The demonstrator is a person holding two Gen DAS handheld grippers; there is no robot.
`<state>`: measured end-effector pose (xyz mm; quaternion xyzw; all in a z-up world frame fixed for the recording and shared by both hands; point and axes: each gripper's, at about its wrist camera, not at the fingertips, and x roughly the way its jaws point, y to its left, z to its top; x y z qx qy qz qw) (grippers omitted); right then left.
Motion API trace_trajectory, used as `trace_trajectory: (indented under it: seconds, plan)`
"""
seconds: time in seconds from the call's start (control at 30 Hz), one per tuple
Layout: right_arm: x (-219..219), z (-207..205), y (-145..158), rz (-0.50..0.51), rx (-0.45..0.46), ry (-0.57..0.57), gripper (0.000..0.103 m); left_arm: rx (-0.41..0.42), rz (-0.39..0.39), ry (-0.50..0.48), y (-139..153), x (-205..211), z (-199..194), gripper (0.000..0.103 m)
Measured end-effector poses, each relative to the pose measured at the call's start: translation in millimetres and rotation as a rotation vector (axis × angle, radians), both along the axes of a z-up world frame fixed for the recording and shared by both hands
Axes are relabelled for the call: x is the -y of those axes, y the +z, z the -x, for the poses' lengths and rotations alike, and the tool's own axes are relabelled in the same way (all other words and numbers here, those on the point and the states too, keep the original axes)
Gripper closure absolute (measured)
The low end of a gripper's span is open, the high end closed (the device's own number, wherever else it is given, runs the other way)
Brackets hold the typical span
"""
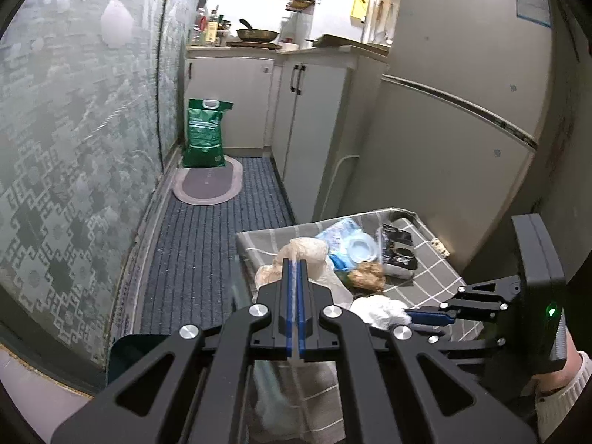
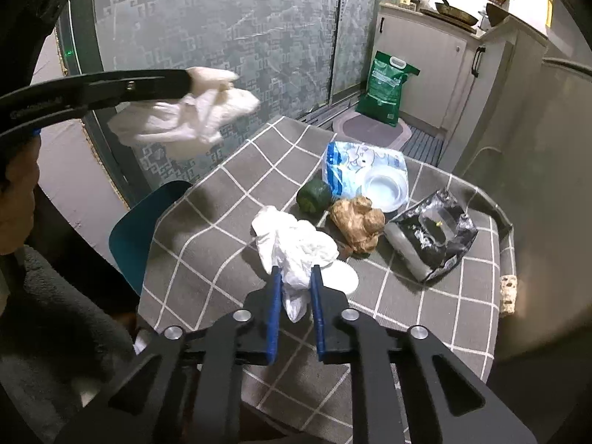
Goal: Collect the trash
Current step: 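Carry the tissues to the teal bin and open both grippers to drop them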
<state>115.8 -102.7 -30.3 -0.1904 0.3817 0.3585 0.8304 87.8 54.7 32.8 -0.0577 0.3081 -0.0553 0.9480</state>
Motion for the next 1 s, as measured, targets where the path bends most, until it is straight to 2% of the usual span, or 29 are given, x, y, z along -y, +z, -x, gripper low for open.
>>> trace_trajectory:
  seconds: [0.47,0.8,1.0]
  plan:
    - [-15.3,8.5,47.2,-0.117,0.073,0.000,0.090,-0.044,-0.025,0.107,-20.3,-59.3,23.7,0.100]
    - [-68.4,17.6,51.0,-0.121,0.072,0.081,0.090,-0.151,-0.051,0.187,-62.0,-104.6,39.0,0.100]
    - [-102.6,24.7,47.8,-0.123,0.055,0.134,0.090,-0.210,-0.025,0.210,-87.5,-130.5,46.6,0.100]
